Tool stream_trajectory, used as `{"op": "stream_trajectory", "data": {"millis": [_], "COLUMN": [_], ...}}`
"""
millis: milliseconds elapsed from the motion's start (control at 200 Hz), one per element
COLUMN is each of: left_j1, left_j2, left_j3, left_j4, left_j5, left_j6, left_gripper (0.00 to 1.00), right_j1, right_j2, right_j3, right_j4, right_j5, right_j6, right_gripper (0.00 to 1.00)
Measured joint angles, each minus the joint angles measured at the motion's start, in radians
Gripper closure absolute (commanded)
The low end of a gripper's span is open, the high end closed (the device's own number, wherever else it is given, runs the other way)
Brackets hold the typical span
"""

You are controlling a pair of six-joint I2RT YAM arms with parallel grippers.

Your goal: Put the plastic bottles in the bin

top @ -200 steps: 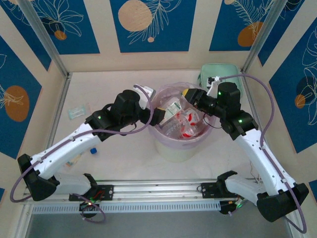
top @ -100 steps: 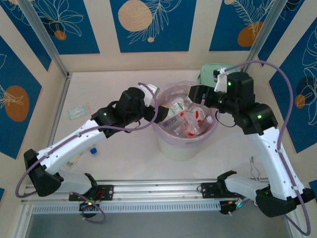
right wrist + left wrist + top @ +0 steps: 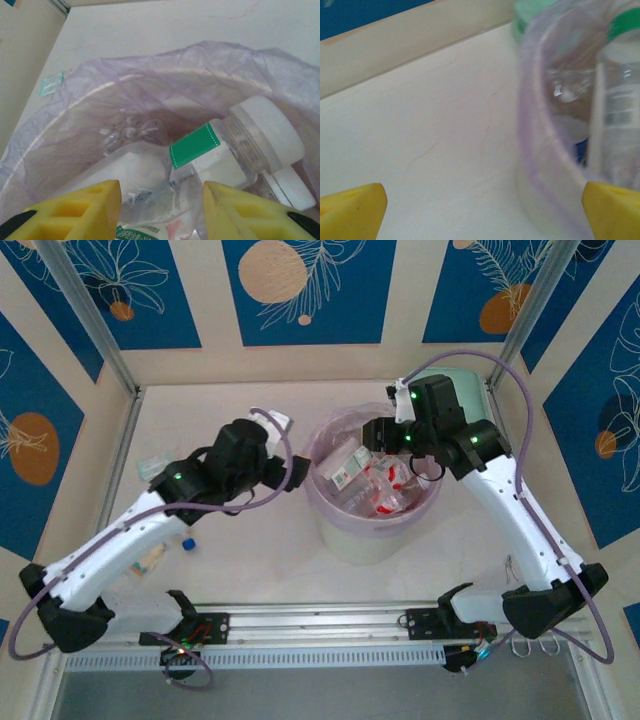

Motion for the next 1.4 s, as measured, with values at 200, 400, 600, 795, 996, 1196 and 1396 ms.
{"op": "stream_trajectory", "data": {"millis": [200, 400, 600, 795, 996, 1196, 1396], "left_j1": [0.071, 0.174, 0.335, 0.499, 0.648, 0.688, 0.691], "left_j2": [-0.191, -0.352, -0.443, -0.414, -0.259, -0.164, -0.141], "left_j3": [-0.095, -0.351, -0.591, -0.742, -0.859, -0.899, -0.912], "left_j4": [-0.26, -0.502, -0.504, -0.281, -0.016, 0.163, 0.226], "left_j5": [-0.191, -0.302, -0.314, -0.246, -0.164, -0.101, -0.074], "left_j6": [-0.188, -0.462, -0.578, -0.607, -0.597, -0.58, -0.545], "left_gripper": [0.01, 0.01, 0.01, 0.01, 0.08, 0.25, 0.48], "right_j1": [-0.007, -0.09, -0.226, -0.306, -0.367, -0.408, -0.423], "right_j2": [-0.019, -0.087, -0.15, -0.173, -0.2, -0.237, -0.253], "right_j3": [0.009, 0.025, 0.013, -0.046, -0.087, -0.09, -0.09], "right_j4": [-0.009, 0.01, 0.055, 0.066, 0.065, 0.064, 0.062], "right_j5": [0.01, 0.001, -0.062, -0.135, -0.184, -0.222, -0.249], "right_j6": [-0.023, -0.047, -0.039, -0.026, -0.024, -0.02, -0.017], "right_gripper": [0.41, 0.31, 0.27, 0.26, 0.26, 0.27, 0.27]}}
